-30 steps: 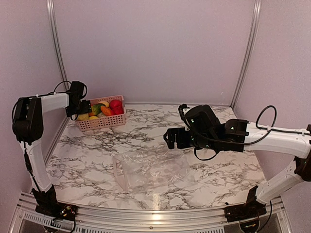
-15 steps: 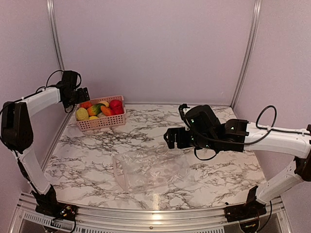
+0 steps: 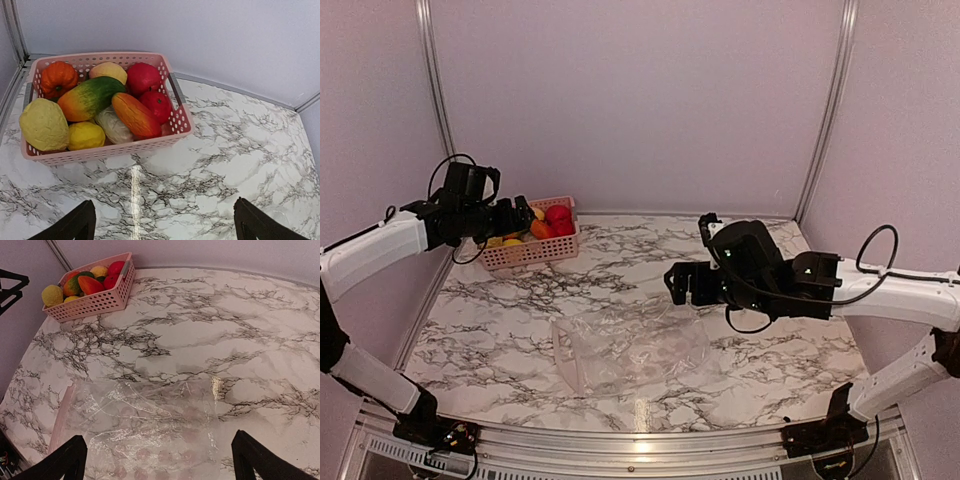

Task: Open the zip-top bag and remove the fake food
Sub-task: Reset both arms

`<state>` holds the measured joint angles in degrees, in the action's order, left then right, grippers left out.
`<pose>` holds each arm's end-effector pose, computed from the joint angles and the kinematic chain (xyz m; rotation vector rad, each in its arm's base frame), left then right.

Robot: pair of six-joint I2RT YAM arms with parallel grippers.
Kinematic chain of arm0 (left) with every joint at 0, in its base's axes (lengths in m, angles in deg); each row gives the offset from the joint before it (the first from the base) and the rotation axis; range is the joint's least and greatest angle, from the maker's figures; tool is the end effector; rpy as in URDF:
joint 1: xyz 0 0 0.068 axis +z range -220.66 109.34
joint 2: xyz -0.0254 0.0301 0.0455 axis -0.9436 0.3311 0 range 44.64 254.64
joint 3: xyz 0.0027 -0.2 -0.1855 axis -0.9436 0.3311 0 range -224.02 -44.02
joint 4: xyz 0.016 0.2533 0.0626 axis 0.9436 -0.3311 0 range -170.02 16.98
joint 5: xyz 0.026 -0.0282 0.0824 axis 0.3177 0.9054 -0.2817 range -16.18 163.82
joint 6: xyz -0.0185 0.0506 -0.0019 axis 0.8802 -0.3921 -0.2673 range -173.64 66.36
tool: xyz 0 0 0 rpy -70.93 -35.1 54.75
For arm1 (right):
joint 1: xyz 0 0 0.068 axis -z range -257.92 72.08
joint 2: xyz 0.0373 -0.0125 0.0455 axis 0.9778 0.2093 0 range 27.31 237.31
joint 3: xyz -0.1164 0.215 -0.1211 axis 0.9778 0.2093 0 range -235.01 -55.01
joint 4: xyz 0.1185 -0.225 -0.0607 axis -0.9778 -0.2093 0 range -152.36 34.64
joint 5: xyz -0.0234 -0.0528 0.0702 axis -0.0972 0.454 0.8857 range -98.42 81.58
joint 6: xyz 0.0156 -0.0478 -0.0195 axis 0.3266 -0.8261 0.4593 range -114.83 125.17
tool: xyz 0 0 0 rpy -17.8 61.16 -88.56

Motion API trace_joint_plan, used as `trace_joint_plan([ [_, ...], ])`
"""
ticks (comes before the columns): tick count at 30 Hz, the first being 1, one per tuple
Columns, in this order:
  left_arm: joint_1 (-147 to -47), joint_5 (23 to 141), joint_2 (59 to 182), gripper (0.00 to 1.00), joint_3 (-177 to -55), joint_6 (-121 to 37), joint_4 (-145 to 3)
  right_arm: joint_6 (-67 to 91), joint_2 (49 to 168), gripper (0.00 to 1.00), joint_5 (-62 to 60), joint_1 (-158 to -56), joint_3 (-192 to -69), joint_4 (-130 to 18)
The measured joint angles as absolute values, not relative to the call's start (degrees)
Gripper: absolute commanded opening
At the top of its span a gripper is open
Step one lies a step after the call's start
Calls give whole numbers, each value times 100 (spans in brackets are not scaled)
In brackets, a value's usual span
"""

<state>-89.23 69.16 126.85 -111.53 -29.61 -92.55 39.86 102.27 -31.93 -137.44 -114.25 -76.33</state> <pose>0.3108 -0.1013 0.3093 -0.1510 2.1805 -0.3370 0.1590 0.2420 0.2962 -0.2463 2.1788 0.4932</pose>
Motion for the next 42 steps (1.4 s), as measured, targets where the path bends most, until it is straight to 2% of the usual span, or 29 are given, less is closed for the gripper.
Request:
trace_joint_plan([
  [7,-9913,7222,11750,99,-10215,-2703,-8755,4159,9899,99,-3350,-13747,-11012,-7322],
  [21,-11325,7285,11057,99,-9297,-2312,-7889,4443,8868,99,-3639,-13751,-10184,-6603],
  [42,-11515,7119,10989,99,-9229,-2163,-7627,4469,8280,99,-3794,-13751,-9928,-6485],
])
